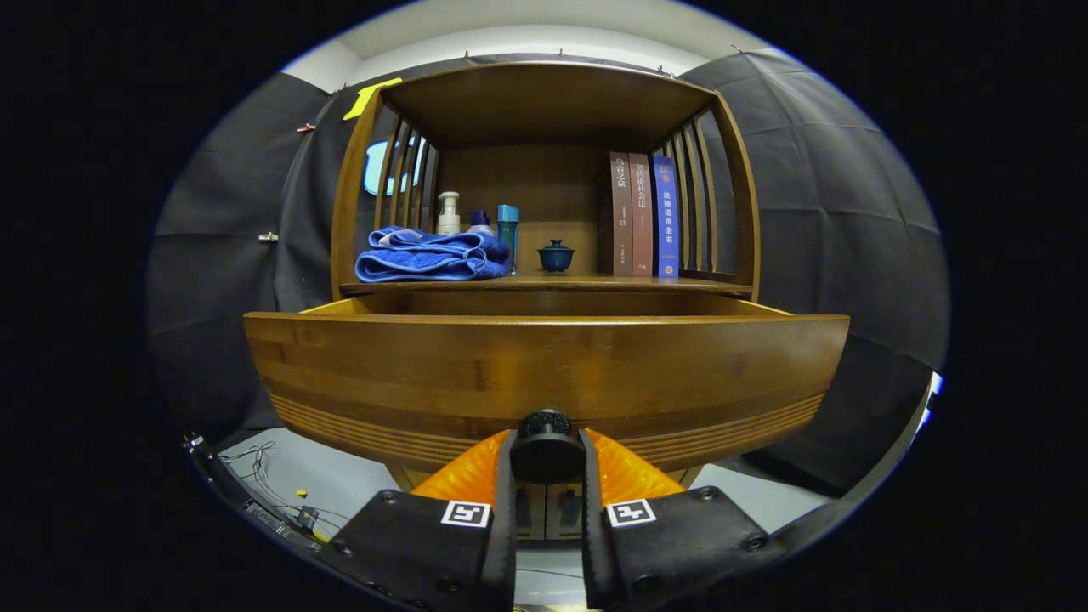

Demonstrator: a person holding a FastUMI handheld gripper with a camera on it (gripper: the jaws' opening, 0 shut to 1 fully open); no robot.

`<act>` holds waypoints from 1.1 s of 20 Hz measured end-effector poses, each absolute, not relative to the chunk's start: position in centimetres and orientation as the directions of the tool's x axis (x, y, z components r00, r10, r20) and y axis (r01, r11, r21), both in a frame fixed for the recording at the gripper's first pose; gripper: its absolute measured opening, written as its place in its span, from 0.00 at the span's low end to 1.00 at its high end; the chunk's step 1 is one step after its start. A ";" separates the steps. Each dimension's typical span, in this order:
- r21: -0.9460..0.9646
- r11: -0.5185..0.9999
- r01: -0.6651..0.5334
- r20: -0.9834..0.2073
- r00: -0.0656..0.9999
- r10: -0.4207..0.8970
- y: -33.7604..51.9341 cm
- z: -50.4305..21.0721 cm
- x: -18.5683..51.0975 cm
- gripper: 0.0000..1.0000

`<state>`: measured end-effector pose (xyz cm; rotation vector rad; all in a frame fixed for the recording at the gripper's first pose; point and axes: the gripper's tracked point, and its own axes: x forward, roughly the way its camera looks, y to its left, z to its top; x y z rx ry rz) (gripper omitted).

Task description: Pull open the drawer, take out the items inside it, and place them on the countertop above the cabinet.

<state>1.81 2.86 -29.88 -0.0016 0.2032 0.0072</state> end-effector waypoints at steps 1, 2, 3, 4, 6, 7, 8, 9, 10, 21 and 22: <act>0.009 1.000 -0.006 -0.187 0.982 0.008 2.9 -29.5 1.4 0.35; 0.006 1.000 -0.005 -0.191 0.982 0.006 2.9 -29.9 1.1 0.35; 0.000 1.000 -0.004 -0.189 0.982 0.004 3.0 -29.7 1.0 0.35; -0.008 1.000 -0.005 -0.197 0.980 0.003 2.9 -29.8 0.8 0.35; -0.002 1.000 -0.002 -0.194 0.981 0.002 2.8 -29.7 0.6 0.35; 0.013 1.000 0.000 -0.188 0.982 0.002 2.9 -29.7 0.6 0.35; 0.020 1.000 0.001 -0.186 0.983 0.003 2.9 -29.8 0.6 0.35; 0.024 1.000 0.005 -0.190 0.982 -0.001 2.9 -29.8 0.7 0.35; 0.019 1.000 0.011 -0.195 0.981 -0.007 2.8 -29.8 0.6 0.46; 0.059 0.990 0.127 -0.195 0.974 -0.113 0.2 -21.0 -3.4 0.99; 0.052 0.987 0.150 -0.213 0.968 -0.136 -0.3 -19.9 -3.5 0.99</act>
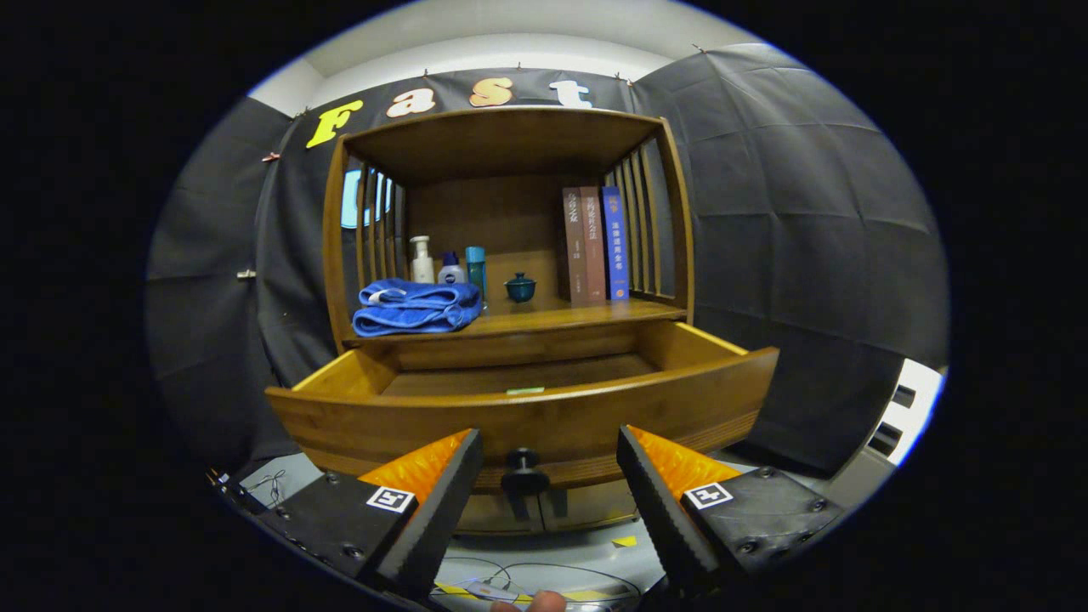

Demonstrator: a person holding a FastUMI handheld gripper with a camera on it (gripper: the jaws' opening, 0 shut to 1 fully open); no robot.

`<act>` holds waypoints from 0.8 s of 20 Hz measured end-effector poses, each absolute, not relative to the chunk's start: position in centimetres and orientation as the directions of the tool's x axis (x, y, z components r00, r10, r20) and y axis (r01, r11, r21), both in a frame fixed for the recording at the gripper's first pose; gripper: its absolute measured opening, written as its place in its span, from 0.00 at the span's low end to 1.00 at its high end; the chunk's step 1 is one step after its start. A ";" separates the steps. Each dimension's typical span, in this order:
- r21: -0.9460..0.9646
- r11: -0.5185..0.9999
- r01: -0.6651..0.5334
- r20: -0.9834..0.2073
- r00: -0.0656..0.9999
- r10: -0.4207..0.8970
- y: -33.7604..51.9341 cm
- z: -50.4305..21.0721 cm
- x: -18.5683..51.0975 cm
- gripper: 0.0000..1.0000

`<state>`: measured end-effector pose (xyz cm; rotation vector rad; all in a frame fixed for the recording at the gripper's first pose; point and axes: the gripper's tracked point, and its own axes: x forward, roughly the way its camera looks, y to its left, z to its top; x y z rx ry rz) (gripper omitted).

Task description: Pull open the drawer, take out the items inside it, and place them on the countertop above the cabinet.

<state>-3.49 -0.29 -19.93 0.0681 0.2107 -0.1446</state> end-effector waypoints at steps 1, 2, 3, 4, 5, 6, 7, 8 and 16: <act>0.041 0.985 0.168 -0.235 0.960 -0.154 -0.7 -18.9 -3.2 0.99; 0.030 0.982 0.188 -0.262 0.949 -0.174 -1.0 -18.1 -3.0 0.99; 0.019 0.979 0.203 -0.291 0.938 -0.189 -1.2 -17.5 -2.6 0.99; -0.001 0.976 0.216 -0.321 0.925 -0.205 -1.3 -16.9 -2.0 0.99; -0.028 0.972 0.233 -0.359 0.905 -0.228 -1.5 -16.6 -1.5 0.99; -0.045 0.969 0.245 -0.387 0.890 -0.243 -1.5 -16.2 -0.6 0.99; -0.043 0.967 0.251 -0.408 0.879 -0.246 -1.0 -15.7 0.5 0.99; -0.032 0.967 0.254 -0.436 0.867 -0.242 -0.3 -15.5 1.7 1.00; -0.015 0.952 0.307 -0.718 0.659 -0.224 2.0 -18.9 10.3 1.00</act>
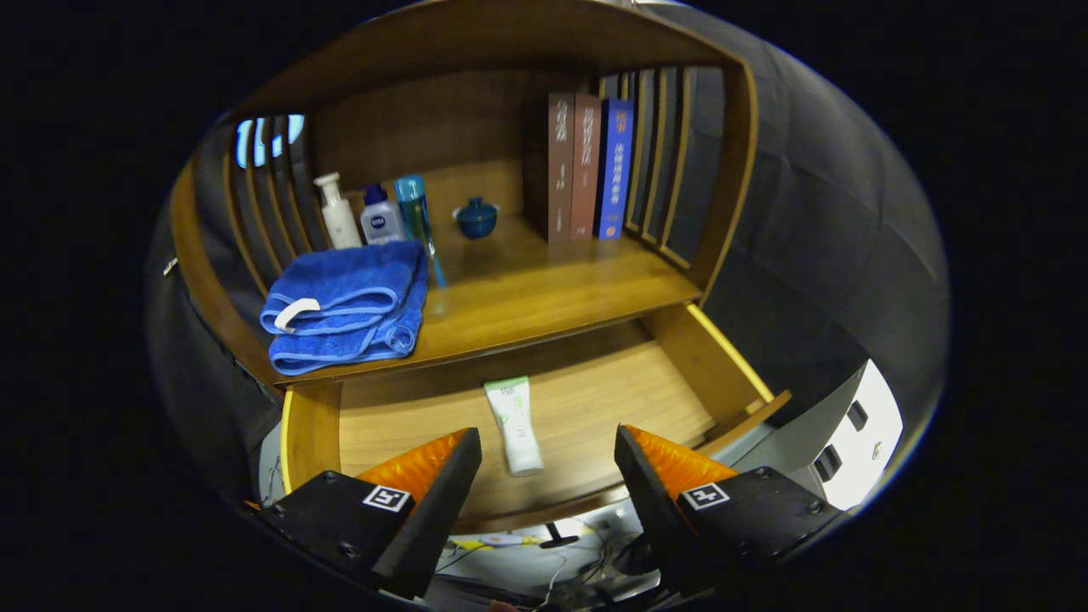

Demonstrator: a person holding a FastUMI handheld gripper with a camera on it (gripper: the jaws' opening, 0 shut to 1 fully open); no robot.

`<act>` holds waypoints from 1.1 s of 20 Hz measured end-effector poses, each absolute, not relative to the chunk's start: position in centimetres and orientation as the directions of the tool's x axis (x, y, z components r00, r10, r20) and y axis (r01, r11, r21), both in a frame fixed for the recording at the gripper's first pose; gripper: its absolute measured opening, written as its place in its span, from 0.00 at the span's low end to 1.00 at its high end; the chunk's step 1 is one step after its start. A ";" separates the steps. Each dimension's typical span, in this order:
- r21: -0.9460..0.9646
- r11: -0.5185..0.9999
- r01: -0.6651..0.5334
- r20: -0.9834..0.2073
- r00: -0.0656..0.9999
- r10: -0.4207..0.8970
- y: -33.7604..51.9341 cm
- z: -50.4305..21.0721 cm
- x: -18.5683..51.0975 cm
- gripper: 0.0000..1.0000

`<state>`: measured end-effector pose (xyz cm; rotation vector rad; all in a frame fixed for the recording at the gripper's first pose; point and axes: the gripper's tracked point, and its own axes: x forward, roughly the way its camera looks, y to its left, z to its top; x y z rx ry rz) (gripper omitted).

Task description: Pull open the drawer, take out the items inside it, and place them on the countertop above the cabinet.

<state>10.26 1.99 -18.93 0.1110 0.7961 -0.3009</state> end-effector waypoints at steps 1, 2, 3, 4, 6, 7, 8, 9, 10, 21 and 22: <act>-0.016 0.953 0.302 -0.740 0.637 -0.214 1.9 -19.6 11.3 0.99; -0.035 0.951 0.307 -0.767 0.602 -0.223 1.5 -20.4 11.9 1.00; -0.047 0.952 0.302 -0.790 0.572 -0.221 1.4 -21.4 12.6 0.98; -0.056 0.954 0.295 -0.817 0.536 -0.213 1.4 -22.4 12.9 0.98; -0.027 0.962 0.272 -0.856 0.491 -0.162 2.3 -24.7 14.2 0.98; -0.010 0.963 0.268 -0.870 0.472 -0.141 2.5 -25.8 14.7 0.98; -0.005 0.964 0.267 -0.887 0.445 -0.128 2.7 -27.0 15.0 0.98; 0.006 0.968 0.252 -0.899 0.426 -0.105 3.0 -28.1 15.4 0.95; -0.001 0.971 0.238 -0.909 0.405 -0.100 3.0 -29.2 15.6 0.92; -0.055 0.989 0.135 -0.965 0.248 -0.088 2.7 -34.2 15.5 0.48; -0.056 0.989 0.139 -0.962 0.257 -0.091 2.6 -34.3 15.7 0.46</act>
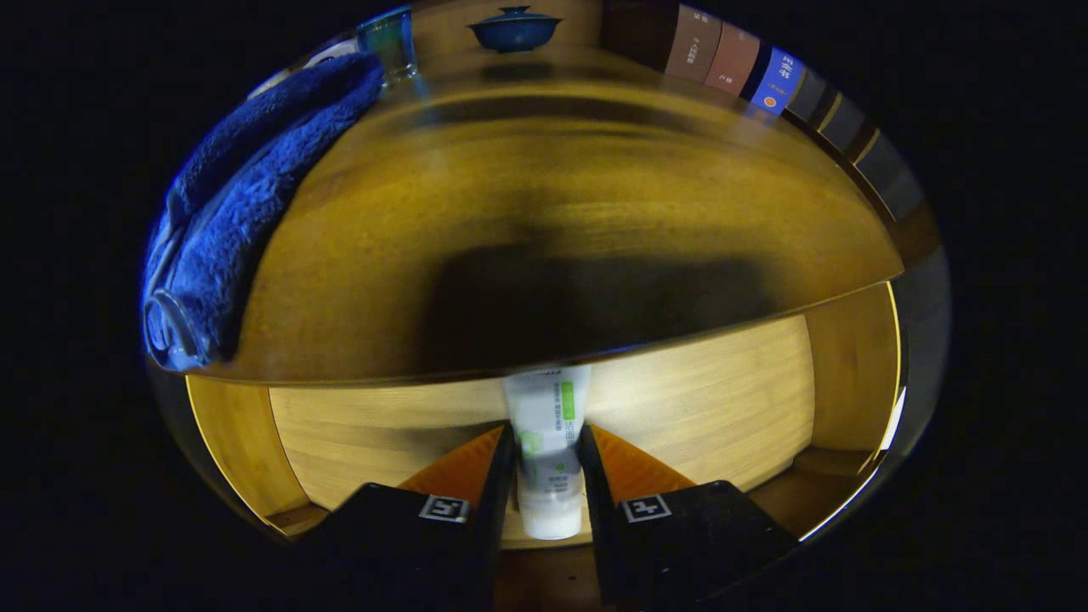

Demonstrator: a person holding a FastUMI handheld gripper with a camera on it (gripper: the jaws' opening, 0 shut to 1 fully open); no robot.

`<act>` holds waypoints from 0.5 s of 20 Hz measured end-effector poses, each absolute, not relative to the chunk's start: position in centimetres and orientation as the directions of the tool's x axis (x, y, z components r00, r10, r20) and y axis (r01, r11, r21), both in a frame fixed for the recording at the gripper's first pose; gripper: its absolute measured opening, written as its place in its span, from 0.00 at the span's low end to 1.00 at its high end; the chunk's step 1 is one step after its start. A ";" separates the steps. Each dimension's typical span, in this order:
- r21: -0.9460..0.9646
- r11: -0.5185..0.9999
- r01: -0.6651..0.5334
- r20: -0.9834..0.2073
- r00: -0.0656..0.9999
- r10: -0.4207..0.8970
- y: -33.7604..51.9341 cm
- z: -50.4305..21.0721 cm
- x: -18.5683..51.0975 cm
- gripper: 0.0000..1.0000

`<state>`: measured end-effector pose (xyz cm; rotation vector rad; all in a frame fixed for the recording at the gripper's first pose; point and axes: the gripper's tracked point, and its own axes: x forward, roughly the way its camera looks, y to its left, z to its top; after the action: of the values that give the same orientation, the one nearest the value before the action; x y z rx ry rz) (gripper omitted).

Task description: Pull open the drawer, take out the items inside it, and place them on the countertop above the cabinet.

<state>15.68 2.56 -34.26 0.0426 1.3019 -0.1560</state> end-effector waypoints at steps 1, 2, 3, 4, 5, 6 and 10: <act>-0.051 0.988 0.144 -0.960 0.264 -0.088 2.6 -33.7 15.7 0.43; -0.045 0.988 0.150 -0.957 0.276 -0.085 2.8 -34.0 15.6 0.38; -0.038 0.988 0.147 -0.952 0.296 -0.081 3.0 -33.3 15.6 0.32; -0.040 0.986 0.164 -0.950 0.299 -0.088 2.7 -33.2 15.4 0.26; -0.055 0.985 0.165 -0.949 0.300 -0.103 2.6 -32.3 15.0 0.26; -0.072 0.984 0.161 -0.947 0.298 -0.118 2.5 -31.9 14.6 0.26; -0.079 0.981 0.177 -0.939 0.316 -0.133 3.3 -28.7 12.9 0.26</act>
<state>12.90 3.26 -28.70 0.0413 1.2321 -0.2040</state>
